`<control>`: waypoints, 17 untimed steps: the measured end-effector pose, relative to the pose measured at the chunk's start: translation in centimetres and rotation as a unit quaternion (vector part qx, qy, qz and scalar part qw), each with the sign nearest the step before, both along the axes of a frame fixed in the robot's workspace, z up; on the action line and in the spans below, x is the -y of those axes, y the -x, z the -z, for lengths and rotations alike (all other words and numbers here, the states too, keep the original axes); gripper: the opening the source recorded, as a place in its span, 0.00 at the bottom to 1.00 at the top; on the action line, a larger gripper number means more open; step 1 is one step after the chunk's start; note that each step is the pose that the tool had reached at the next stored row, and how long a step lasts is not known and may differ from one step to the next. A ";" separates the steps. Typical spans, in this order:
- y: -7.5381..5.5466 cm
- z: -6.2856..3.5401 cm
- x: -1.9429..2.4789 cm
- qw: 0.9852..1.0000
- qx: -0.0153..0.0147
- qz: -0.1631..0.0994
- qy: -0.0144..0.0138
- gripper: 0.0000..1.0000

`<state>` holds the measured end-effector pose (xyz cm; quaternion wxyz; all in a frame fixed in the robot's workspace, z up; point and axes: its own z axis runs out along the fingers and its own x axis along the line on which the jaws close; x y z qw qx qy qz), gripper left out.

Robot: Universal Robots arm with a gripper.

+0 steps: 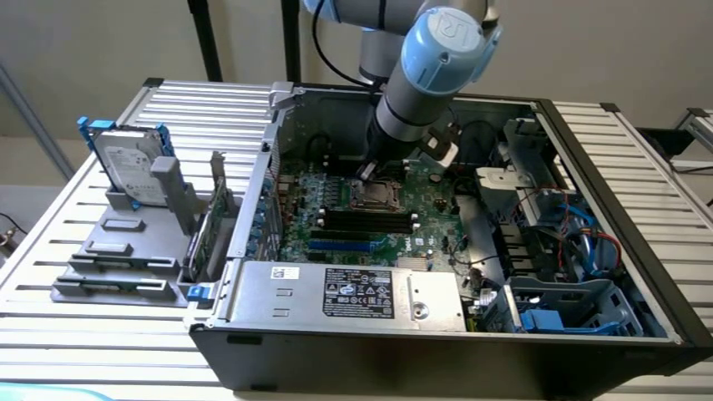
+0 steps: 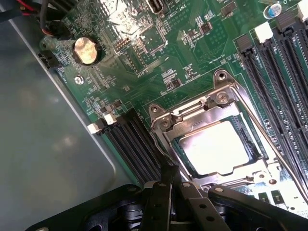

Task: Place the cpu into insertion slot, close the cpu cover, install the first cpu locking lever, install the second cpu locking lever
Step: 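Install the first cpu locking lever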

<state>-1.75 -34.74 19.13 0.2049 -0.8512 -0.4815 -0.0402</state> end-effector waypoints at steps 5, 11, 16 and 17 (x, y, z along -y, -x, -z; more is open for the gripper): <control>-0.3 0.14 0.00 1.000 0.000 0.000 0.004 0.11; -0.7 0.25 0.01 1.000 0.000 0.000 0.006 0.11; -1.3 0.29 0.00 1.000 0.000 0.000 0.006 0.11; -1.5 0.30 0.00 1.000 0.000 0.000 0.005 0.11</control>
